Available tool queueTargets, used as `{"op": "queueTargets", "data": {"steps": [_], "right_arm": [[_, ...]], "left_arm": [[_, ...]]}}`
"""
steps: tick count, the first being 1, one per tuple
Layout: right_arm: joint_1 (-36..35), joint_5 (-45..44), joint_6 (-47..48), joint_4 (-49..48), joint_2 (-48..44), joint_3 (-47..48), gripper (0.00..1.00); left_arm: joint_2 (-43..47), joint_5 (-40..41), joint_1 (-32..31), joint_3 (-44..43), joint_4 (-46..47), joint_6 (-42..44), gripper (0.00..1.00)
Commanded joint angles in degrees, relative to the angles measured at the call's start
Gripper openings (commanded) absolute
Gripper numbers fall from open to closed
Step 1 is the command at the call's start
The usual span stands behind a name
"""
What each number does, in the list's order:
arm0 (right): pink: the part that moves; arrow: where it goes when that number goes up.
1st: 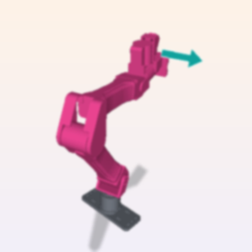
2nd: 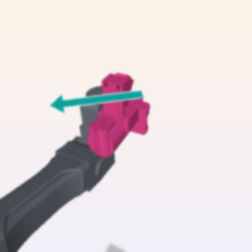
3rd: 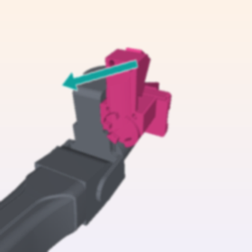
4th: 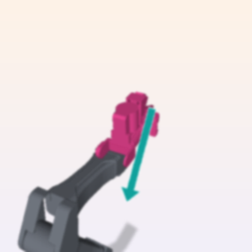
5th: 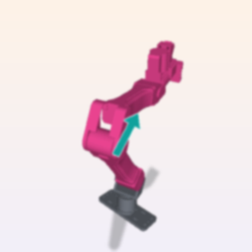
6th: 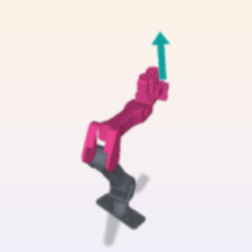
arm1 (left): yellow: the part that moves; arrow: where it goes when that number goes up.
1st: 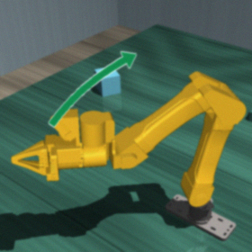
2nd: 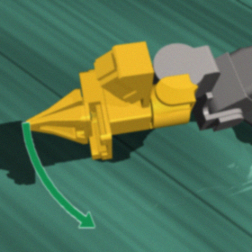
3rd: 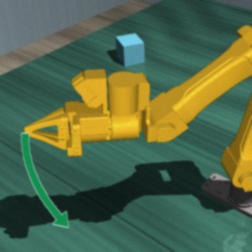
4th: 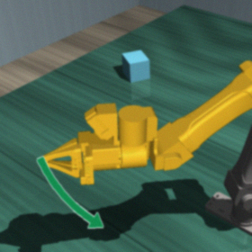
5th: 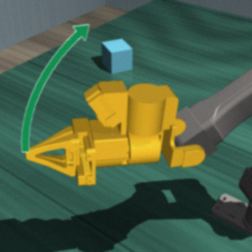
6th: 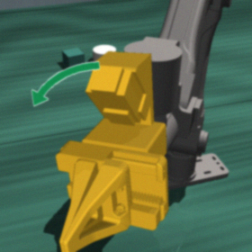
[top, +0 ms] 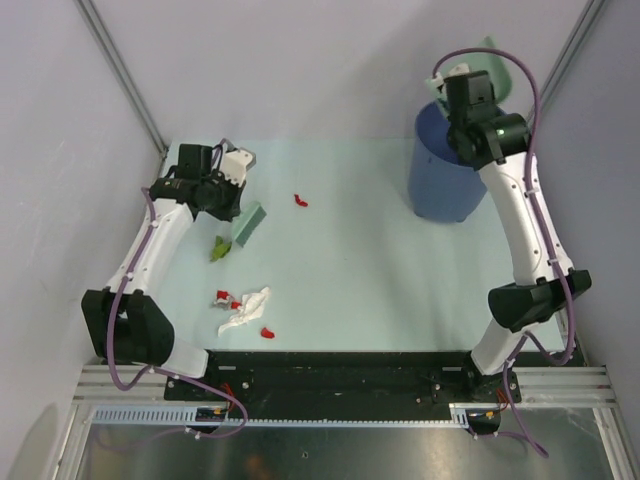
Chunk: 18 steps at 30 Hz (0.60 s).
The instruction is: Sweep away the paper scraps from the table
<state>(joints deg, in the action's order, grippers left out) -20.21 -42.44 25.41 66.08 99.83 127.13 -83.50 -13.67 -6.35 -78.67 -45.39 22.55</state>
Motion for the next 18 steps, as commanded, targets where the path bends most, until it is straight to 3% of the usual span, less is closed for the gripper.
{"op": "queueTargets", "data": {"steps": [1, 5, 6, 8, 9, 11, 18], "right_arm": [[4.38, -13.1, 25.87, -16.41, -2.36, -5.91, 0.0], [6.05, -12.94, 49.16, -38.6, -7.71, -22.24, 0.0], [6.49, -11.72, 55.04, -50.67, -9.2, -25.93, 0.0], [7.9, -7.5, 68.32, -60.76, -12.46, -35.93, 0.0], [8.42, -6.01, 72.46, -71.77, -13.34, -39.38, 0.0], [9.83, -3.1, 80.84, -77.75, -13.79, -43.88, 0.0], [13.0, 3.05, 84.36, -83.83, -12.82, -48.45, 0.0]], "left_arm": [[2.12, -0.3, -0.24, 0.45, 1.35, 1.27, 0.0], [1.59, -0.65, -0.24, 0.54, 1.27, 1.54, 0.0], [1.42, -0.83, -0.24, 0.37, 1.35, 1.62, 0.0], [0.72, -1.71, -0.24, -0.07, 1.44, 1.28, 0.0], [0.36, -2.06, -0.24, -0.34, 1.53, 1.27, 0.0], [-0.08, -2.76, -0.24, -0.78, 1.44, 1.27, 0.0], [-0.52, -2.94, -0.24, -1.31, 1.35, 2.59, 0.0]]}}
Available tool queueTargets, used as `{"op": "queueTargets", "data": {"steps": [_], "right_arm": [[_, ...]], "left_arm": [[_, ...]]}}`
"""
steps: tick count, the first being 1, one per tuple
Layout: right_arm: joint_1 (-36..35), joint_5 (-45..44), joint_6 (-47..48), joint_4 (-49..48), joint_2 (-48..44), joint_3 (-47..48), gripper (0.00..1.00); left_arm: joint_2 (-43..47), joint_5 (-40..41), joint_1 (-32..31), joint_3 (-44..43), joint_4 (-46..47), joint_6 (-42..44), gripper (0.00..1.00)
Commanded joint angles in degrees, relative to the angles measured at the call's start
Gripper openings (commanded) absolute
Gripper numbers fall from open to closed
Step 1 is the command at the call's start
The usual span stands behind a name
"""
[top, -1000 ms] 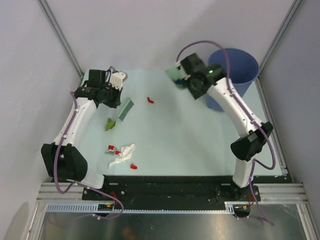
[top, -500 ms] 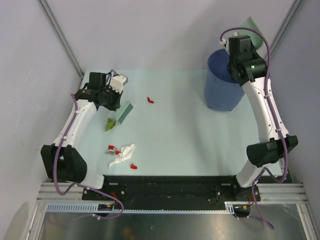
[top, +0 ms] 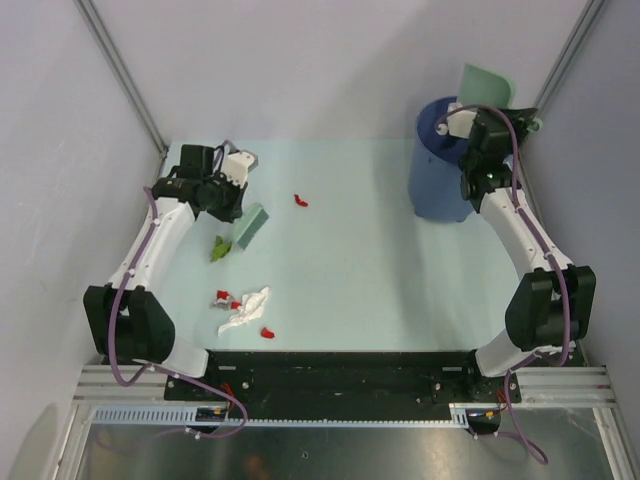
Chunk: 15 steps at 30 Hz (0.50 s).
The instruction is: Sweep away the paper scraps from the table
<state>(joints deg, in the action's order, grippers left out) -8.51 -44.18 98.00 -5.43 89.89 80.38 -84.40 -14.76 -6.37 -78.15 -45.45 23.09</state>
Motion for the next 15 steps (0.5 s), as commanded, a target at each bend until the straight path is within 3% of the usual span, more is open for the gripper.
{"op": "queueTargets", "data": {"steps": [1, 7, 10, 12, 14, 15], "right_arm": [[1.74, 4.72, 11.87, -11.97, -2.96, -2.06, 0.0], [2.1, 3.05, 13.62, -22.24, -2.7, -3.39, 0.0], [1.58, 0.69, 10.22, -25.06, -3.05, -2.95, 0.0], [0.43, -2.73, 6.35, -21.41, -2.96, 0.03, 0.0], [-2.2, -6.34, -4.18, -14.91, -4.01, 4.32, 0.0], [-3.25, -7.75, -8.39, -6.17, -4.37, 6.26, 0.0]], "left_arm": [[0.2, -1.85, -0.22, -1.92, 1.42, 1.96, 0.0], [-1.82, -2.02, -0.92, -4.98, 1.42, 1.25, 0.0], [-4.45, -0.71, -2.85, -8.84, 1.51, 0.2, 0.0], [-7.43, 1.39, -5.66, -11.83, 1.51, -0.33, 0.0], [-9.72, 6.92, -9.07, -17.28, 2.38, -0.77, 0.0], [-12.34, 9.38, -10.14, -19.04, 3.08, -1.03, 0.0]]}}
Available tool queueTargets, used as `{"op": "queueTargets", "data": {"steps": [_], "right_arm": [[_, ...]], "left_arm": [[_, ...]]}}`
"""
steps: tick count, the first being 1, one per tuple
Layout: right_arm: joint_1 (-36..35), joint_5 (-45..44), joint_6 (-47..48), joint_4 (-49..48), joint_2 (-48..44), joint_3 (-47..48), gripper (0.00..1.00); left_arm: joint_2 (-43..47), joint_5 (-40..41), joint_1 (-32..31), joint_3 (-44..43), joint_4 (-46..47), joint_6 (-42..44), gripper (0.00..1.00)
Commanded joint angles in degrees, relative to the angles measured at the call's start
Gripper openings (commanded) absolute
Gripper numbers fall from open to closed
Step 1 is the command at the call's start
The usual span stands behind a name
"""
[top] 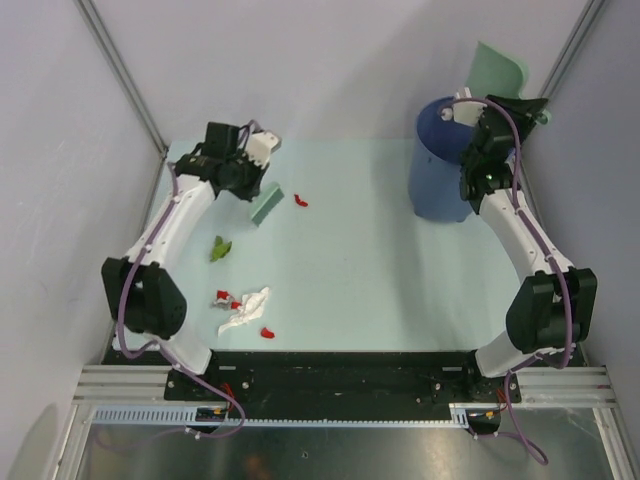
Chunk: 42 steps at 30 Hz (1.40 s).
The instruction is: Sweep away the paper scraps from the table
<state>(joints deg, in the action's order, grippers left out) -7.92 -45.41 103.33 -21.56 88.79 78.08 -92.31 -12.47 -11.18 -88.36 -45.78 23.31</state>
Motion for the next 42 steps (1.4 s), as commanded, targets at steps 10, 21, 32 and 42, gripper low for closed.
{"op": "queueTargets", "data": {"steps": [10, 21, 32, 42], "right_arm": [[-16.23, -10.32, -50.21, 45.53, -7.4, 18.86, 0.0], [-25.83, 14.26, -92.24, 81.85, -11.45, 22.3, 0.0], [-25.83, 28.26, -109.91, 86.6, -15.05, 5.16, 0.0], [-30.13, 39.25, -113.35, 83.97, -8.3, -4.43, 0.0]], "left_arm": [[-24.82, 34.18, -16.24, -24.22, 13.61, 15.61, 0.0], [-26.71, 24.18, -19.23, -13.74, 13.7, 27.04, 0.0], [-1.48, 0.1, -23.36, 16.37, 4.83, 27.42, 0.0], [15.05, 5.86, -21.26, 15.07, 1.04, 9.14, 0.0]]}}
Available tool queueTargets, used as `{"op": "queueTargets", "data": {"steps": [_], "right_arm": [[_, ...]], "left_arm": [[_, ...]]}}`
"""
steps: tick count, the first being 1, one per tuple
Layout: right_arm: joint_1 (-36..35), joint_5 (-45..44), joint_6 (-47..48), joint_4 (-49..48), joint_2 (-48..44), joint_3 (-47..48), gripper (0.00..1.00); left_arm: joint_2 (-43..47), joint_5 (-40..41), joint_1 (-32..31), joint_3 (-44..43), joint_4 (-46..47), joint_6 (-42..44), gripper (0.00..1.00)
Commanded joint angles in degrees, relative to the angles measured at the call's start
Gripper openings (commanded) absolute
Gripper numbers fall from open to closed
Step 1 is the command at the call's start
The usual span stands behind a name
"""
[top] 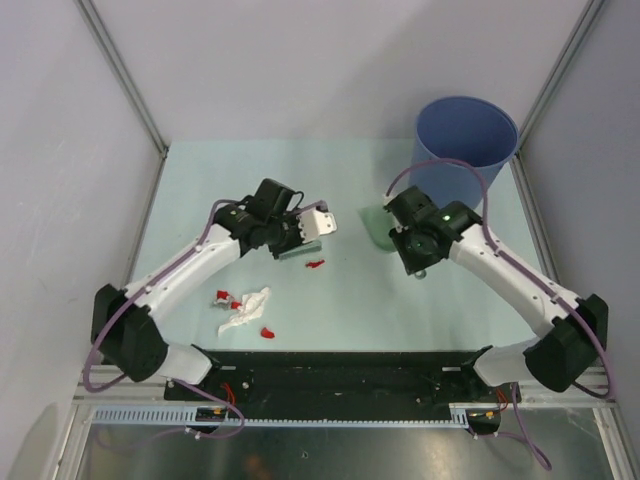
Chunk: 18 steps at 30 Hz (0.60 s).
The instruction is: Sweep away the paper scraps from the table
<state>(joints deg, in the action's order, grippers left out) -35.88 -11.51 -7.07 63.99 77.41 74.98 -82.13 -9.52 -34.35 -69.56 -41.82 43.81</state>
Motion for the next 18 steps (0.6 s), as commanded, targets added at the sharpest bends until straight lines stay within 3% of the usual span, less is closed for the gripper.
{"op": "queueTargets", "data": {"steps": [1, 6, 9, 13, 18], "right_arm": [[-2.53, 5.88, -2.86, -2.45, 3.8, -2.2, 0.0], [-5.86, 7.99, -2.51, -4.31, 8.72, -3.0, 0.0], [-8.94, 9.31, -1.11, -4.31, 12.67, -3.0, 0.0], [-11.49, 8.96, 0.65, -3.43, 18.03, -3.0, 0.0], [-13.86, 6.51, 4.34, -2.21, 22.52, -2.91, 0.0]], "left_arm": [[5.57, 4.14, 2.7, -4.79, -3.0, -13.12, 0.0], [10.93, 7.84, 9.9, -9.53, -3.09, -18.93, 0.0], [11.55, 16.79, 16.66, -9.02, -3.09, -19.38, 0.0], [10.76, 32.16, 21.07, -5.24, -2.47, -17.71, 0.0], [7.34, 34.04, 28.09, 0.56, -0.81, -17.18, 0.0]]}}
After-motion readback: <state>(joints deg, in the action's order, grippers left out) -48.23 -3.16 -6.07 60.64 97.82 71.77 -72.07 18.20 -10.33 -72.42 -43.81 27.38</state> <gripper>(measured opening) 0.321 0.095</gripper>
